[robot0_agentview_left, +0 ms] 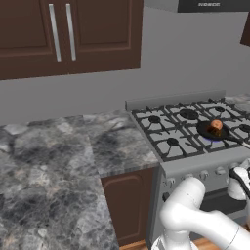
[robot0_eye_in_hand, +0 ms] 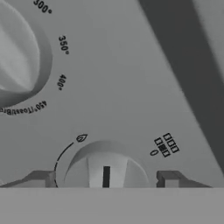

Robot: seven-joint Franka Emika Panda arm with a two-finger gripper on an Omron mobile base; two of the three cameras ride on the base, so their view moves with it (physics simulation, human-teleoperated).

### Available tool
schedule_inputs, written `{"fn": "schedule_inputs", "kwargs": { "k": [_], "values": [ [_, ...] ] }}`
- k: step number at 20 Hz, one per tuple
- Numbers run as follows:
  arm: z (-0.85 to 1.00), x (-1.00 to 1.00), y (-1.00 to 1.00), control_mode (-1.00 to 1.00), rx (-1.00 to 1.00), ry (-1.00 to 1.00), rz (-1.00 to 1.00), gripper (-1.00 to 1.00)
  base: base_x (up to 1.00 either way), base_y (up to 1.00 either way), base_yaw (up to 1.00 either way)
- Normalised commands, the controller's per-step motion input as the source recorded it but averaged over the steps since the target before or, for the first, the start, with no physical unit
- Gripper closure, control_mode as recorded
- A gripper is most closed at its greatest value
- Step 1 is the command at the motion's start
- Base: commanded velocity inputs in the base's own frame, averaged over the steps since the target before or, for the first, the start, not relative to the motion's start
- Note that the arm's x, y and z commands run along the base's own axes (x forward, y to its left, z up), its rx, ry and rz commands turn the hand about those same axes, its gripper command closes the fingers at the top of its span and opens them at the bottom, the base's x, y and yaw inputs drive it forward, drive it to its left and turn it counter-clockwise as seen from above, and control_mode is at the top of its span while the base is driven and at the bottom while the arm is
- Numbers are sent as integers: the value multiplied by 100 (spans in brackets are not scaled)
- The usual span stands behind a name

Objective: Put the onion and sweet potato in the pan. Then turn on the front center burner and set the heat to medium.

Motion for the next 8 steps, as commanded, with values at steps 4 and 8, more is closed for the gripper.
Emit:
{"fn": "schedule_inputs", "kwargs": {
  "k": [4, 8],
  "values": [
    [-9, 0, 0, -100, -30, -4, 0, 100, 0, 0, 0],
    [-9, 0, 0, -100, -30, -5, 0, 100, 0, 0, 0]
  ]
}}
